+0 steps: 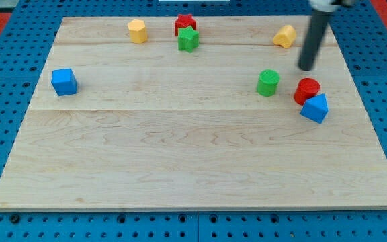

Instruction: Move the blue triangle below the green circle

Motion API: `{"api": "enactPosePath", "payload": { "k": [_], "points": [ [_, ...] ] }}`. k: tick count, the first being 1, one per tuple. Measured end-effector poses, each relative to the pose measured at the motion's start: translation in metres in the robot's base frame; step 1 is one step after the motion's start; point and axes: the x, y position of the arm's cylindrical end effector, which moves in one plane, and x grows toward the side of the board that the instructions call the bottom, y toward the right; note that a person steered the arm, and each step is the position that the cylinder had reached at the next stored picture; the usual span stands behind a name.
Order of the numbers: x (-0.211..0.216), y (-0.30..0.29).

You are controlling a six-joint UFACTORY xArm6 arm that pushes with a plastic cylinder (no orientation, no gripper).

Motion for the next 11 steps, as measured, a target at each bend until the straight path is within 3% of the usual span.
{"api": "enactPosePath", "payload": {
  "k": [2,6,7,9,11],
  "points": [
    [0.084,0.021],
    [0.089,0.018],
    [0.108,-0.002],
    [0.081,-0.077],
    [0.073,-0.109]
  ]
}}
